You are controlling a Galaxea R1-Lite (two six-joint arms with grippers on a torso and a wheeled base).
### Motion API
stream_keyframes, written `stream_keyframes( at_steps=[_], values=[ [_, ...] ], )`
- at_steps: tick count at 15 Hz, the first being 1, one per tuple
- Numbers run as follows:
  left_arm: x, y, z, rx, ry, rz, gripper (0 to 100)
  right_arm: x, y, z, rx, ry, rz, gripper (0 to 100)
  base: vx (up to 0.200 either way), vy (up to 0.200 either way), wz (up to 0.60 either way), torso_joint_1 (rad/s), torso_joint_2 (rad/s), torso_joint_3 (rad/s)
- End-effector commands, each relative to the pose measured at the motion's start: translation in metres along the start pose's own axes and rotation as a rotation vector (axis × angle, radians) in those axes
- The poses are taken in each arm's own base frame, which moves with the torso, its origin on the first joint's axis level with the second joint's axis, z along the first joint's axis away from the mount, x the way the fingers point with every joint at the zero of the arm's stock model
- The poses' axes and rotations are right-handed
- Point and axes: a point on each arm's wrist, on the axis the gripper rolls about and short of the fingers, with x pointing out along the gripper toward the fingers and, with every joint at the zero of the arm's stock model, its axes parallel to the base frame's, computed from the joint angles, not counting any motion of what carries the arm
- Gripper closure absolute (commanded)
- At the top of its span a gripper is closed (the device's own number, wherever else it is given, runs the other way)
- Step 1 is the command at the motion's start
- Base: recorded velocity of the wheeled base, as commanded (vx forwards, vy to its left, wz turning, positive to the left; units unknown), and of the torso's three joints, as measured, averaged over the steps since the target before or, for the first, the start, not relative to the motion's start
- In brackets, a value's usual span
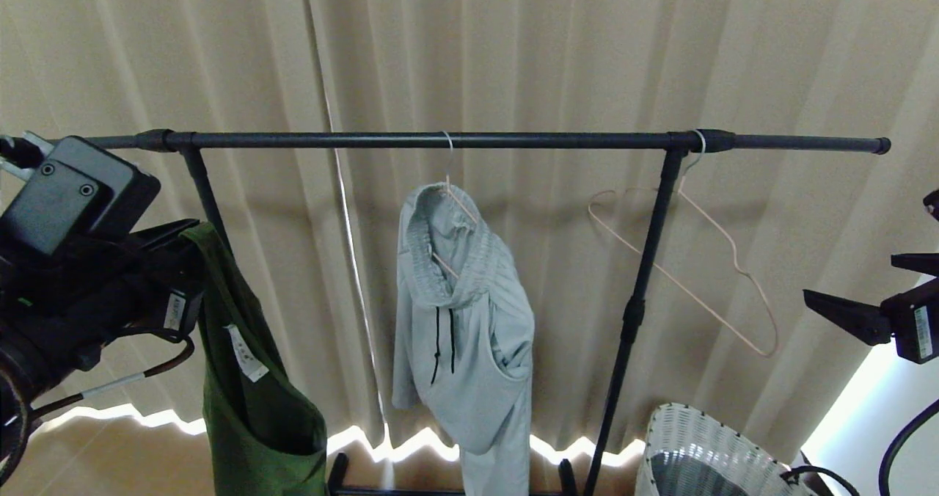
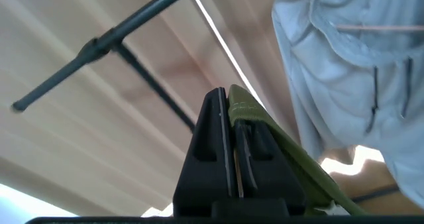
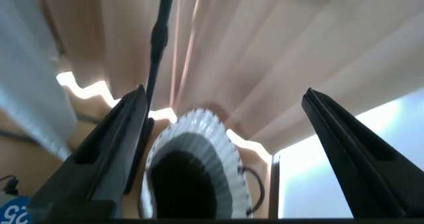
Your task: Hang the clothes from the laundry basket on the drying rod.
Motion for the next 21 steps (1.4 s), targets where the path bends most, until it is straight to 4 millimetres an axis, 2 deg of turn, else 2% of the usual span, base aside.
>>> stream_keyframes(
  at_steps=[1, 3, 7, 10, 14, 21],
  values=[
    [0.001, -0.001, -0.001, 0.003, 0.006, -0.003, 100, 0.003, 0.000, 0.001, -0.001, 0.004, 0.004, 0, 0.200, 0.000, 0.00, 0.007, 0.00, 0.002],
    [0.000, -0.003, -0.004, 0.008, 0.013, -0.009, 100, 0.008, 0.001, 0.000, 0.000, 0.020, 0.014, 0, 0.100, 0.000, 0.00, 0.004, 0.00, -0.001],
    [-0.001, -0.003, -0.005, 0.014, 0.013, -0.012, 100, 0.034, 0.003, 0.002, 0.030, 0.075, 0.045, 0, 0.000, 0.000, 0.00, 0.000, 0.00, 0.000],
    [-0.001, -0.004, -0.007, 0.020, 0.022, -0.014, 100, 0.064, 0.017, 0.019, 0.112, 0.103, 0.102, 0, 0.000, 0.000, 0.00, 0.000, 0.00, 0.000],
    [-0.004, -0.002, -0.006, 0.016, 0.012, -0.008, 100, 0.098, 0.022, 0.016, 0.155, 0.184, 0.052, 0, 0.000, 0.000, 0.00, 0.000, 0.00, 0.000],
    [-0.004, -0.003, -0.006, 0.016, 0.011, -0.011, 100, 0.105, 0.022, 0.014, 0.194, 0.202, 0.048, 0, 0.000, 0.000, 0.00, 0.000, 0.00, 0.000]
  ],
)
